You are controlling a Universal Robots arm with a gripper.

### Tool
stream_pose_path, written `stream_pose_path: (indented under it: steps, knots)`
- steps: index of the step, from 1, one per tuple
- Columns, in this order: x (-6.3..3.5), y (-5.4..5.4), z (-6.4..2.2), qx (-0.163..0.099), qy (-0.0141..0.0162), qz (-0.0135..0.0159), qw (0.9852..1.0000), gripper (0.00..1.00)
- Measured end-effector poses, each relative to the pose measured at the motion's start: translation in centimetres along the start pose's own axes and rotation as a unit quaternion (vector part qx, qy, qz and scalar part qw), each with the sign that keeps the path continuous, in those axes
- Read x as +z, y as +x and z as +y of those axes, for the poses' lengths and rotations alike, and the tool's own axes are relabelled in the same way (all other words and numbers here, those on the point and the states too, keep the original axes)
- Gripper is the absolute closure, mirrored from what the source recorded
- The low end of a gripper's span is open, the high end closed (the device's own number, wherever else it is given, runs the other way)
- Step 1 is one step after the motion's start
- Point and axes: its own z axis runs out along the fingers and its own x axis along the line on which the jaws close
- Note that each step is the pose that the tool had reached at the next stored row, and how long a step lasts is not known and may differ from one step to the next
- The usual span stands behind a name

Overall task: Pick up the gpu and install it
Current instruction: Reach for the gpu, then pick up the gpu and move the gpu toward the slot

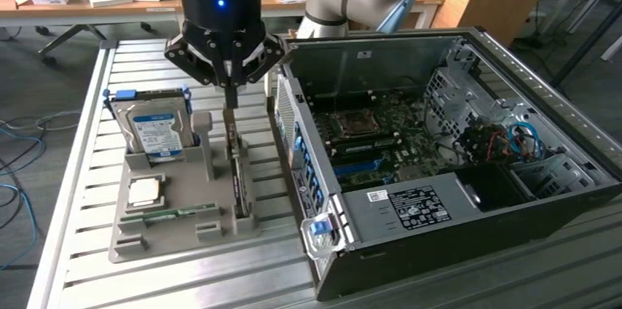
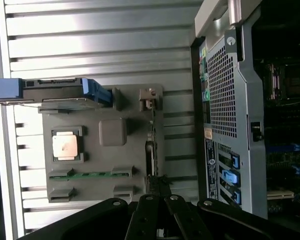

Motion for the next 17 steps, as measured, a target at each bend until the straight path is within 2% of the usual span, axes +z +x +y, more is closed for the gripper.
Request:
stream_pose_path:
  steps: [11,17]
  knots:
    - [0.06,-0.2,-1.64,0.006,0.0001,0.0005,1.0000,0.89]
    - [0.06,-0.2,-1.71,0.007,0.0001,0.0005,1.0000,0.89]
